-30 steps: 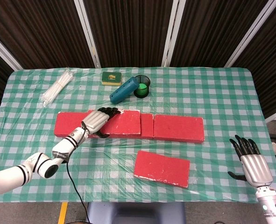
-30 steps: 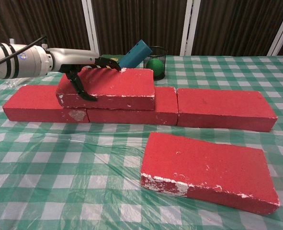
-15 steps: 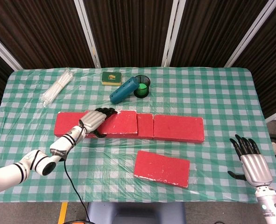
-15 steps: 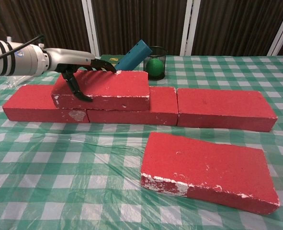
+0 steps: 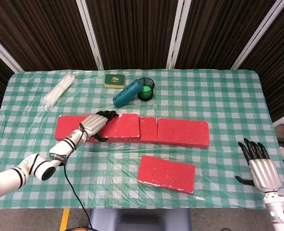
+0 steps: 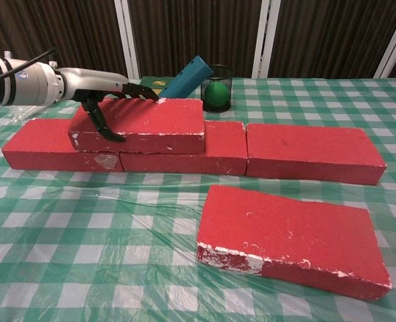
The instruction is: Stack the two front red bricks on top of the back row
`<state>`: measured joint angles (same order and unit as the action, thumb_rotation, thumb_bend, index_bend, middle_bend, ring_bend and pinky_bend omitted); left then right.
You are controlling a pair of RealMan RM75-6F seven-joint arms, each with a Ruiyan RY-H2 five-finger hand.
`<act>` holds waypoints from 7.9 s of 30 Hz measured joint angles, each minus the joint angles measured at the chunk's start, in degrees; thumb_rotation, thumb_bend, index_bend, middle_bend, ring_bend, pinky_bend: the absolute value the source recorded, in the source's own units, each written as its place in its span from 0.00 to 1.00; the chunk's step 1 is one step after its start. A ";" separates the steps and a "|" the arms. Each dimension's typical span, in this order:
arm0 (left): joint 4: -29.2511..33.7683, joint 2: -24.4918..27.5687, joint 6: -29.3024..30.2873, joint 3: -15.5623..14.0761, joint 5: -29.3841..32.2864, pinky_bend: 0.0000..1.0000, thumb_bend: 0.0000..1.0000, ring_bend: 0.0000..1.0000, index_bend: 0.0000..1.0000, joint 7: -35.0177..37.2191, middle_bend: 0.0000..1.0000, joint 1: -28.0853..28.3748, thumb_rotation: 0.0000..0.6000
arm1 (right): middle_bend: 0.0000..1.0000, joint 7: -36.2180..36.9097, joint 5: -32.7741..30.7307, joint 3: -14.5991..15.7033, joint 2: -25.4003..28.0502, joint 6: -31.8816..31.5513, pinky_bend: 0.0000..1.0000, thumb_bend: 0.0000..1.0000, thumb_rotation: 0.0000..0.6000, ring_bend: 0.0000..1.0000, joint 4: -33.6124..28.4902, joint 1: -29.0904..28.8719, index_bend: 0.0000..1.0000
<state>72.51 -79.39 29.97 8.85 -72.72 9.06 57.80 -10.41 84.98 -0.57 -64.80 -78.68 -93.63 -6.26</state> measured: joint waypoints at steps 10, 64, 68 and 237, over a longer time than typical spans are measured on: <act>0.59 0.82 -0.73 -0.43 -0.13 0.08 0.33 0.00 0.00 0.73 0.00 0.22 1.00 | 0.00 -0.35 0.02 -0.03 -0.14 -0.19 0.00 0.17 1.00 0.00 -0.06 0.07 0.00; 3.29 6.13 52.21 -17.50 -20.56 0.01 0.30 0.00 0.00 -0.63 0.00 -38.66 1.00 | 0.00 12.32 9.43 4.75 -4.91 11.02 0.00 0.16 1.00 0.00 -8.82 -6.03 0.00; 1.62 5.83 52.75 -17.56 -21.31 0.01 0.30 0.00 0.00 1.91 0.00 -39.44 1.00 | 0.00 6.70 5.54 4.11 -9.67 12.88 0.00 0.16 1.00 0.00 -10.24 -6.85 0.00; -2.96 1.72 46.87 -10.72 -19.26 0.01 0.32 0.00 0.00 -3.18 0.00 -40.58 1.00 | 0.19 17.51 -12.33 -8.20 -15.52 39.94 0.35 0.20 0.87 0.17 21.73 -41.56 0.15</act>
<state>69.56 -77.67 76.84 -1.87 -91.98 5.88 17.22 7.10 72.65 -8.77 -80.31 -38.75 -71.90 -47.82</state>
